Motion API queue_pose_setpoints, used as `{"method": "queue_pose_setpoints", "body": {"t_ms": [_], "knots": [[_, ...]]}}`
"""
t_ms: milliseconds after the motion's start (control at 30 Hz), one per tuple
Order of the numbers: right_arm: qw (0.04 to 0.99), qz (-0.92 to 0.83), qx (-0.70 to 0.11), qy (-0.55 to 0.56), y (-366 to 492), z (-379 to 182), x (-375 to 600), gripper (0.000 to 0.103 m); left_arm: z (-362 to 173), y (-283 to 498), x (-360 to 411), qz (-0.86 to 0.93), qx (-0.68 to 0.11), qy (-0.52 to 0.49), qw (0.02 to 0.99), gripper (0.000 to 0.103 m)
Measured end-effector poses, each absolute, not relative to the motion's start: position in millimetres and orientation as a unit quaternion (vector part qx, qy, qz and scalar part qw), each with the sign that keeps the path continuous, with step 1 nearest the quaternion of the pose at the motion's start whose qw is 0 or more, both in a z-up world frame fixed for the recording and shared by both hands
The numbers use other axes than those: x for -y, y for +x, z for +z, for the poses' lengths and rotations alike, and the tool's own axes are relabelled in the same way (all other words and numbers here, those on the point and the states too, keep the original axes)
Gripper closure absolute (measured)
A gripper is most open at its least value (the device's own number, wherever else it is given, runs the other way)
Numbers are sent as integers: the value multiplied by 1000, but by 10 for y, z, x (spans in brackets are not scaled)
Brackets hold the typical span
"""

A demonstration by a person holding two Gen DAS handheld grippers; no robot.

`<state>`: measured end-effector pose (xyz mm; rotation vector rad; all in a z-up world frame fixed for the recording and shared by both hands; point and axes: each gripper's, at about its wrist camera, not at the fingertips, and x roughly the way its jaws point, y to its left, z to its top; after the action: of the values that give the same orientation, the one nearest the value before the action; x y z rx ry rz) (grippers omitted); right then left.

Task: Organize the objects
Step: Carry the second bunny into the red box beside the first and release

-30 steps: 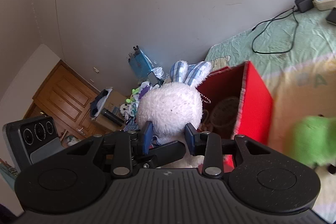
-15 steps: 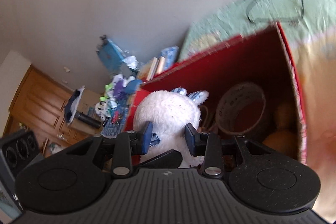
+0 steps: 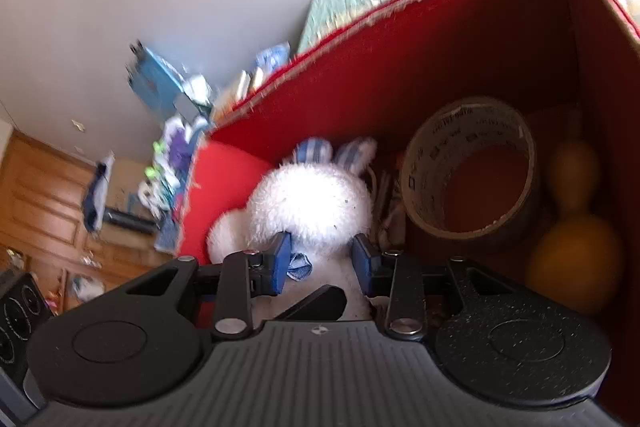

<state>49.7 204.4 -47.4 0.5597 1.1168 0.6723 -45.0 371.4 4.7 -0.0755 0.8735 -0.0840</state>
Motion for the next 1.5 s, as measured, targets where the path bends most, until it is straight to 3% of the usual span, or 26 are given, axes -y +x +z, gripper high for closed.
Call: {"method": "queue_pose_setpoints", "body": {"t_ms": [267, 533, 667, 1500], "knots": [[768, 292, -511, 254, 498, -452, -1885, 58, 32, -467, -3591, -40, -427, -12, 903, 18], [767, 286, -510, 262, 417, -459, -1866, 62, 156, -598, -3590, -33, -420, -7, 907, 15], [754, 295, -517, 276, 406, -499, -1961, 68, 200, -643, -3583, -20, -418, 9, 908, 15], [807, 274, -458, 253, 42, -248, -1646, 64, 231, -688, -3463, 55, -450, 43, 890, 17]]}}
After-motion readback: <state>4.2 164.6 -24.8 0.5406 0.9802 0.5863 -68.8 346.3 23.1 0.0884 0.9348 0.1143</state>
